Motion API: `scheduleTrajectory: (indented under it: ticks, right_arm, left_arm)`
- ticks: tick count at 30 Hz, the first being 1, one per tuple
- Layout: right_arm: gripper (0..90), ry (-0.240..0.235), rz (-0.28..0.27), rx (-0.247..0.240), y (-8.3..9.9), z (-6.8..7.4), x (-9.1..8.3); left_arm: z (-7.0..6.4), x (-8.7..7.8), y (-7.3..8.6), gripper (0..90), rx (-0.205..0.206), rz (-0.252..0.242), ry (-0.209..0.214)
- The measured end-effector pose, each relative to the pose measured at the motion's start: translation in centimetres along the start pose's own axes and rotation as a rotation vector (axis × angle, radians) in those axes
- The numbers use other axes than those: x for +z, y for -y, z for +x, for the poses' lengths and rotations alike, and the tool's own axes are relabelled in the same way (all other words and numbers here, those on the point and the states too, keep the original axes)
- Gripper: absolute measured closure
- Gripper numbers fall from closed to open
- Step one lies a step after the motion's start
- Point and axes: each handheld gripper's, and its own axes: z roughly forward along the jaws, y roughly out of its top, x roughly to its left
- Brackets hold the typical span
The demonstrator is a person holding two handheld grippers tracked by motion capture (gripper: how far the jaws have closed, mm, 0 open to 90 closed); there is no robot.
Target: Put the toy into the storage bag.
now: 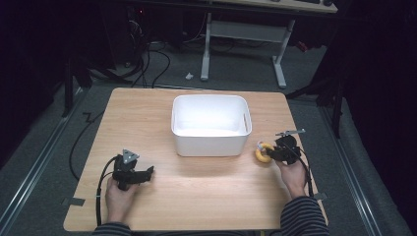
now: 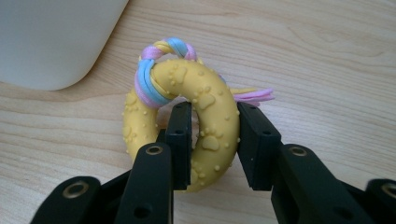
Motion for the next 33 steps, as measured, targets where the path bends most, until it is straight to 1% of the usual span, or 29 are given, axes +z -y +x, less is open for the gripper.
scheduleTrajectory:
  ticks: [1,5,13,14,16,17,28,29,30,33]
  right_arm:
    - [68.2,-0.003,-0.011,0.001,0.0,-0.1,-0.3]
    - [68.2,0.002,-0.017,-0.003,-0.1,-0.3,-0.9]
    - [68.3,-0.014,-0.037,0.001,-0.1,-0.5,-2.0]
    - [68.4,-0.006,-0.037,-0.009,-0.3,-0.5,-2.3]
    - [68.4,-0.005,-0.038,-0.011,-0.3,-0.5,-2.4]
    - [68.4,-0.012,-0.046,-0.005,-0.3,-0.7,-2.7]
    - [68.6,-0.02,-0.056,0.009,-0.2,-1.2,-3.5]
    - [68.6,-0.017,-0.058,0.004,-0.2,-1.2,-3.6]
    - [68.6,-0.005,-0.061,-0.008,-0.3,-1.2,-3.9]
    - [68.6,-0.005,-0.062,-0.024,-0.5,-1.0,-4.4]
  left_arm:
    - [0.0,0.0,0.0,15.0,0.0,0.0,0.0]
    - [0.0,0.0,0.0,15.0,0.0,0.0,0.0]
    - [0.0,0.0,0.0,15.0,0.0,0.0,0.0]
    - [0.0,0.0,0.0,15.0,0.0,0.0,0.0]
    - [0.0,0.0,0.0,15.0,0.0,0.0,0.0]
    - [0.0,0.0,0.0,15.0,0.0,0.0,0.0]
    - [0.0,0.0,0.0,15.0,0.0,0.0,0.0]
    - [0.0,0.0,0.0,15.0,0.0,0.0,0.0]
    - [0.0,0.0,0.0,15.0,0.0,0.0,0.0]
    - [0.0,0.0,0.0,15.0,0.0,0.0,0.0]
